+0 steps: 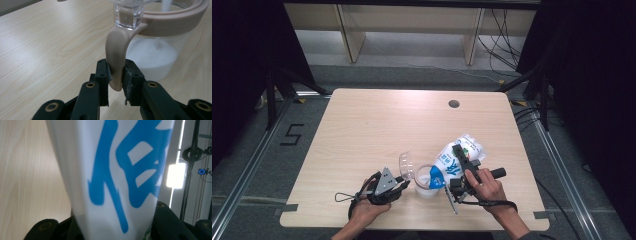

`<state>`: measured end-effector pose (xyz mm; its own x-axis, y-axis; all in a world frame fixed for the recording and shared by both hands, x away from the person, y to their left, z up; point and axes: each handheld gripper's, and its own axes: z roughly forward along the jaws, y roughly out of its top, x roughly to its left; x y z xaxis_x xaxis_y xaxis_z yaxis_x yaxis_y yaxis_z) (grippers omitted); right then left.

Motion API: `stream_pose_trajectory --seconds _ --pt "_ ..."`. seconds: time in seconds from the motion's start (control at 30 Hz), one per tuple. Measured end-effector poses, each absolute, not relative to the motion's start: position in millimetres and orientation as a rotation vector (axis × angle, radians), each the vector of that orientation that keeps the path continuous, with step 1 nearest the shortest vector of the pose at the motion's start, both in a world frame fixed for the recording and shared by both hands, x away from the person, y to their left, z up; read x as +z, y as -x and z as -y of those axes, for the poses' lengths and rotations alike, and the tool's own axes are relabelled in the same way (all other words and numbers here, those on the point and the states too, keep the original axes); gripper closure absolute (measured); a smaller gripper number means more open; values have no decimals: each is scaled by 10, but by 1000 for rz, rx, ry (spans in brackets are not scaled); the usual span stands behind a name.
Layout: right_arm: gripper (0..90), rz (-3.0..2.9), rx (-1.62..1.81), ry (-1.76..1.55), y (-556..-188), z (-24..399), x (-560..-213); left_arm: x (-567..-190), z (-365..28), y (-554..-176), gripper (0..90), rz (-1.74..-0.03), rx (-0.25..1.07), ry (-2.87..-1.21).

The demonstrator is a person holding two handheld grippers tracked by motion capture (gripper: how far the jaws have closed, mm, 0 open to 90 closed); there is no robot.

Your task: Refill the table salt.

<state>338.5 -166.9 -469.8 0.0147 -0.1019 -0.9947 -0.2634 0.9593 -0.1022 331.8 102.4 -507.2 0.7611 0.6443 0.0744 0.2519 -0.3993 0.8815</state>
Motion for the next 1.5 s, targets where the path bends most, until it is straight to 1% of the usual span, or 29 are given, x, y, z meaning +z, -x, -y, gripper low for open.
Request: stream_pose_trajectory --seconds 0.47,1.5 --pt "712 -1525 101 364 -3401 1639 -4649 -5073 -1024 -3318 751 -676 508 -1982" --pt "739 -1557 118 313 -3385 1653 -4673 -5072 -1022 -3317 751 -678 508 -1982"
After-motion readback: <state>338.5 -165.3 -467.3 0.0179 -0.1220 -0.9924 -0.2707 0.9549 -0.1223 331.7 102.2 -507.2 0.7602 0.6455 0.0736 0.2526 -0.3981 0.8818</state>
